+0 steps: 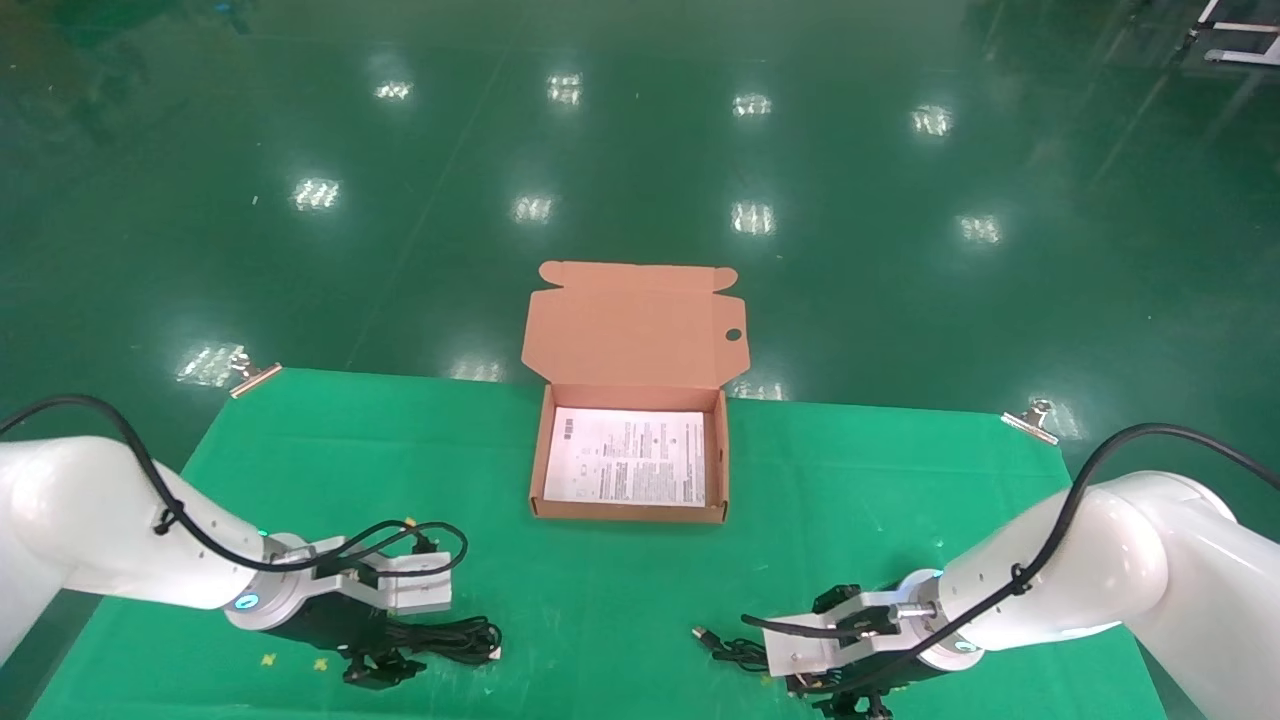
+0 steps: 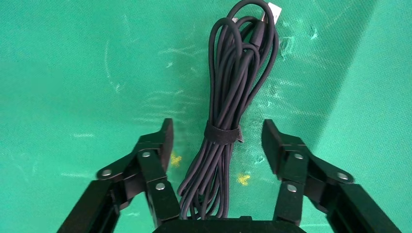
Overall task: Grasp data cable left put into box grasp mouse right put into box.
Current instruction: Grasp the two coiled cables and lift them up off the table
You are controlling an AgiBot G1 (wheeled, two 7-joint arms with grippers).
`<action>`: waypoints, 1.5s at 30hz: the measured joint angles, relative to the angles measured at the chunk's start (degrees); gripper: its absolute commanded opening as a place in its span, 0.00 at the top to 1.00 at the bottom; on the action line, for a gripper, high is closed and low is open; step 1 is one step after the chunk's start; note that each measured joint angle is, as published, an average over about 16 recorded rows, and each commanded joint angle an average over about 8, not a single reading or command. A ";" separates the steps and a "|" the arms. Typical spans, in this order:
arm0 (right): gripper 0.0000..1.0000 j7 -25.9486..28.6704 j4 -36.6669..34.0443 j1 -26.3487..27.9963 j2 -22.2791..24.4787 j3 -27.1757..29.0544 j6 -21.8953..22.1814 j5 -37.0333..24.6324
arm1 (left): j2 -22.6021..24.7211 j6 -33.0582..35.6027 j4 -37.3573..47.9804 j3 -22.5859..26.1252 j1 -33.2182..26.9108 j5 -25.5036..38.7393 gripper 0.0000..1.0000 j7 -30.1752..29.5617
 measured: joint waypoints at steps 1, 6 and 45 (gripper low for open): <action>1.00 0.01 0.02 0.01 0.01 0.00 -0.02 0.00 | -0.01 0.01 -0.02 0.00 0.00 0.00 1.00 -0.01; 1.00 0.04 0.11 0.03 0.04 -0.02 -0.09 -0.02 | -0.03 0.04 -0.10 0.00 0.02 0.01 1.00 -0.04; 1.00 13.96 16.01 11.95 9.00 7.54 5.16 -3.98 | -5.53 -4.71 -16.43 -2.43 -4.99 4.70 1.00 -4.83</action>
